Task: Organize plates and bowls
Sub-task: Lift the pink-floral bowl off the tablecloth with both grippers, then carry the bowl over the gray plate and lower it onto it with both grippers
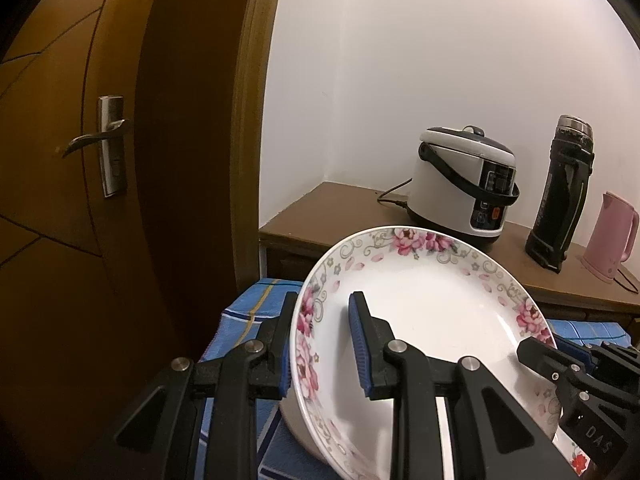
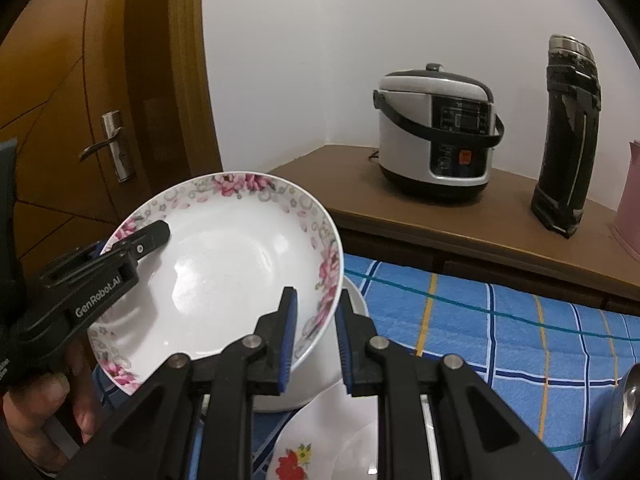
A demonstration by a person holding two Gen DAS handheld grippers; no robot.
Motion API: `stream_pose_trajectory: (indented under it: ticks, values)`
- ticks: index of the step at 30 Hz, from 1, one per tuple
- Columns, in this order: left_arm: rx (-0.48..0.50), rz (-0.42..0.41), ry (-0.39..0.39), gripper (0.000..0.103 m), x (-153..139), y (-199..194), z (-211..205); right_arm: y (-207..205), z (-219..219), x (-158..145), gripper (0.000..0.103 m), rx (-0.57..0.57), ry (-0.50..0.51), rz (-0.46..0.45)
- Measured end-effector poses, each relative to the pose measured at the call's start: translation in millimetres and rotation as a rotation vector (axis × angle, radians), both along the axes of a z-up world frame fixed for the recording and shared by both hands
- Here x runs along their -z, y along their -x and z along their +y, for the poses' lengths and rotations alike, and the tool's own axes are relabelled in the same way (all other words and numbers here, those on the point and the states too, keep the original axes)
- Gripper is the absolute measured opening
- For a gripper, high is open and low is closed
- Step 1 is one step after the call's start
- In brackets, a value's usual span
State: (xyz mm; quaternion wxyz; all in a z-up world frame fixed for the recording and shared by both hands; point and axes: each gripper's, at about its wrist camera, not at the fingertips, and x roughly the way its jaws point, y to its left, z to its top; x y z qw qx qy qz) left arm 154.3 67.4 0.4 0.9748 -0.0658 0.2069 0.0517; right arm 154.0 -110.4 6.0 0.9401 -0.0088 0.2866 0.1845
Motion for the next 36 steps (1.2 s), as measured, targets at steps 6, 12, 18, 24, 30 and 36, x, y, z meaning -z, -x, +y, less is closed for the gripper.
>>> stream_pose_trajectory:
  ticks: [6, 12, 18, 24, 30, 36]
  values:
    - [0.005, 0.004, -0.004, 0.027, 5, -11, -5, -8, -3, 1, 0.019, 0.023, 0.001, 0.015]
    - [0.011, 0.020, -0.001, 0.027, 14, -24, -6, -19, -4, 7, 0.019, 0.040, 0.010, 0.047]
    - [0.018, 0.035, 0.005, 0.027, 23, -34, -5, -25, -4, 14, 0.019, 0.047, 0.016, 0.074]
    - [0.017, 0.027, -0.005, 0.027, 24, -35, -6, -29, -1, 15, 0.019, 0.054, 0.028, 0.076]
    - [0.017, 0.032, 0.002, 0.027, 27, -39, -4, -31, 1, 15, 0.019, 0.057, 0.038, 0.077]
    - [0.011, 0.039, -0.005, 0.027, 30, -44, -4, -33, 4, 18, 0.019, 0.056, 0.060, 0.083]
